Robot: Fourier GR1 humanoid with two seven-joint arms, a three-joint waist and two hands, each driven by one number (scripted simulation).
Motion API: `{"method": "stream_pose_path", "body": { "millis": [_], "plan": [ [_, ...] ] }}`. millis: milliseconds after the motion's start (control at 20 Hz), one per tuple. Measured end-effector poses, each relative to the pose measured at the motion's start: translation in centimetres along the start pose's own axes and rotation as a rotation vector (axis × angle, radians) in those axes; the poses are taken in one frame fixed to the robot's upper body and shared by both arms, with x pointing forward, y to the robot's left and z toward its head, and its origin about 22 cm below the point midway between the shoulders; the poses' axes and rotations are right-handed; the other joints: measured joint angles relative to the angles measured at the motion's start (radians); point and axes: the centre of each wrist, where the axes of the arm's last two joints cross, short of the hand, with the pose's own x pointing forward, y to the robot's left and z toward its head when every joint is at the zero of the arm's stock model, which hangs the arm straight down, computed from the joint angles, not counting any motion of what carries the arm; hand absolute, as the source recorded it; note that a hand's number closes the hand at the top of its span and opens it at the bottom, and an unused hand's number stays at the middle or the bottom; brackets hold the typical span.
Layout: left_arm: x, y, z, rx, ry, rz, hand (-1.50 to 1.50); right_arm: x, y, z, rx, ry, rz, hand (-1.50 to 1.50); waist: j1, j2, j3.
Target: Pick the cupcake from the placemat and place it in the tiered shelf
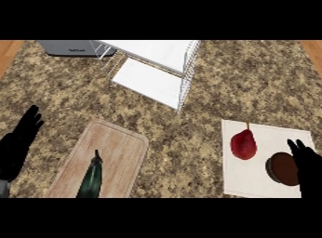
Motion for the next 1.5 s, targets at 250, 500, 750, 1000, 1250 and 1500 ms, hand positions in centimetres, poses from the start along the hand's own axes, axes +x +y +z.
{"method": "stream_pose_path", "body": {
  "millis": [250,500,750,1000,1250,1500],
  "plan": [
    [-0.6,0.2,0.3,-0.003,0.002,0.0,0.0,1.7,-1.0,-1.0,0.058,0.035,0.103,-1.5,-0.002,-0.001,0.003],
    [-0.2,0.0,0.3,0.001,0.003,0.003,0.0,1.8,-0.3,-2.5,0.09,0.052,0.149,-1.5,-0.006,-0.002,0.004],
    [-0.4,-0.3,0.3,0.006,0.006,0.0,0.0,0.6,0.5,-4.0,0.103,0.075,0.174,-1.5,-0.009,-0.002,0.004],
    [0.3,0.4,0.4,0.001,-0.001,0.003,0.0,-0.5,1.2,-5.7,0.102,0.084,0.183,-1.5,-0.008,-0.002,0.004],
    [-0.1,0.0,0.2,0.002,0.0,0.004,0.0,-1.1,2.5,-7.0,0.097,0.066,0.175,-1.5,-0.009,-0.002,0.004],
    [-0.5,-0.1,-0.1,0.002,-0.002,-0.001,0.0,-1.4,3.8,-8.4,0.097,0.058,0.17,-1.5,-0.009,-0.003,0.003]
  ]
}}
